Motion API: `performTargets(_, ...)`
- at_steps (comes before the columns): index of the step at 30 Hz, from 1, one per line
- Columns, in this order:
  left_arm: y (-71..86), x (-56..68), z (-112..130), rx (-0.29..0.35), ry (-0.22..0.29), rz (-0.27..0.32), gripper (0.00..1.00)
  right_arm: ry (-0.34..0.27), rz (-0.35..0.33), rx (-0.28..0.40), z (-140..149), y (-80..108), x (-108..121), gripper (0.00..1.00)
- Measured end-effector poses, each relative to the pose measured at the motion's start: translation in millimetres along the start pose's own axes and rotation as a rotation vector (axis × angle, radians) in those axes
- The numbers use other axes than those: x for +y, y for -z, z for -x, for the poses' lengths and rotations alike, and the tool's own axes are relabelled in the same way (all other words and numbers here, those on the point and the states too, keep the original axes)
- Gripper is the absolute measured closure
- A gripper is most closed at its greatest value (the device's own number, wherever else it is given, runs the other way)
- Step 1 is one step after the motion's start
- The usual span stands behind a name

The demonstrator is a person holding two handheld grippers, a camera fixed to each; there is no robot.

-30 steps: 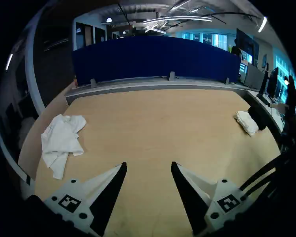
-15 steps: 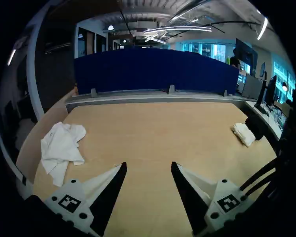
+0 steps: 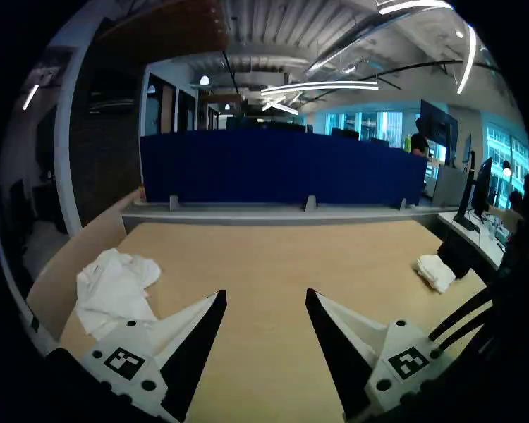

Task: Fold towel

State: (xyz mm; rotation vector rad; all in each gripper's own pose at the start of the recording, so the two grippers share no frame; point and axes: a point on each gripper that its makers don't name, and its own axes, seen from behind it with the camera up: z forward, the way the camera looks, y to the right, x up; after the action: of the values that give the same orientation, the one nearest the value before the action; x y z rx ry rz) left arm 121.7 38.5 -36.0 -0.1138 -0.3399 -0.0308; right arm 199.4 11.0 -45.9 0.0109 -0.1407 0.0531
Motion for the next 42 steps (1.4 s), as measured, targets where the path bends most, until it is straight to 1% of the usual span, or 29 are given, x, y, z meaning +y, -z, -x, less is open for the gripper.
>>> performTargets(6,6.3,-8.8,-55,0.193,-0.015,-0.021,0.17,-0.033,-0.006,0.009,-3,-1.1,-18,0.00)
performTargets(9,8.9,-14.4,-67,0.245,-0.014,-0.041,0.18,-0.040,-0.019,0.000,-2,-2.1,-29,0.00)
performTargets(15,9.5,-19.9,-69,0.263,-0.007,-0.053,0.17,-0.040,-0.041,-0.021,0,-2.9,-44,0.00)
performTargets(20,11.8,-27.5,-71,0.281,-0.023,-0.073,0.17,-0.040,-0.045,-0.041,1,-1.7,-48,0.00)
performTargets(23,14.5,-27.4,-72,0.300,-0.034,-0.077,0.18,-0.042,-0.050,-0.049,0,0.0,-53,0.00)
performTargets(26,15.4,-25.2,-69,0.319,-0.035,-0.073,0.18,-0.051,-0.059,-0.053,0,0.3,-58,0.00)
performTargets(30,13.2,-32.1,-58,0.327,-0.023,-0.081,0.18,-0.073,-0.054,-0.063,-1,-2.3,-61,0.00)
performTargets(33,11.6,-37.9,-50,0.335,-0.020,-0.098,0.18,-0.087,-0.045,-0.074,-2,-3.0,-61,0.00)
performTargets(35,10.6,-39.5,-45,0.339,-0.023,-0.104,0.18,-0.096,-0.034,-0.081,-2,-2.9,-58,0.00)
performTargets(42,5.0,-48.9,-27,0.355,-0.048,-0.126,0.18,-0.146,0.018,-0.100,0,-5.5,-44,0.00)
